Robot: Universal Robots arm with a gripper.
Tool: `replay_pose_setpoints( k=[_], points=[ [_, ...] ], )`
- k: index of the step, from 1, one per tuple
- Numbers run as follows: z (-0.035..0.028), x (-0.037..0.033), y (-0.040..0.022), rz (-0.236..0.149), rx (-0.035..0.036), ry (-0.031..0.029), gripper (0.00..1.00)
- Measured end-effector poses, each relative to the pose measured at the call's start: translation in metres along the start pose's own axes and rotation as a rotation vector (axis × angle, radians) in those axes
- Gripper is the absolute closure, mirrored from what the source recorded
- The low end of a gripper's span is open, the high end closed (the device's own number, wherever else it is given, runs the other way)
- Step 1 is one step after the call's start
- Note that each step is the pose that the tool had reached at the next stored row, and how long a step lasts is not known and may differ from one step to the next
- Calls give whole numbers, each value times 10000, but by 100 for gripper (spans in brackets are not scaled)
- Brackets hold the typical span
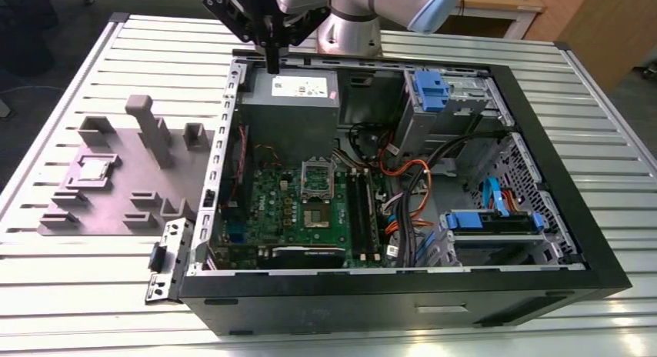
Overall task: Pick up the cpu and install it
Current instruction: 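Reach for the cpu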
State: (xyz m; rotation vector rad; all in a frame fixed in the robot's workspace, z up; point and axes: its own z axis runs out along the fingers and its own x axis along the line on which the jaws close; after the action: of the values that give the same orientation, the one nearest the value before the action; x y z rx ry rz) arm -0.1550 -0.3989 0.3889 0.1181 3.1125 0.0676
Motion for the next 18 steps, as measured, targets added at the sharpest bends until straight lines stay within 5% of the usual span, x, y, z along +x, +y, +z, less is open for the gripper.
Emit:
replay_pose_setpoints(
  k=[18],
  points=[
    [-1,55,-4,-1,-1,0,89]
  ],
)
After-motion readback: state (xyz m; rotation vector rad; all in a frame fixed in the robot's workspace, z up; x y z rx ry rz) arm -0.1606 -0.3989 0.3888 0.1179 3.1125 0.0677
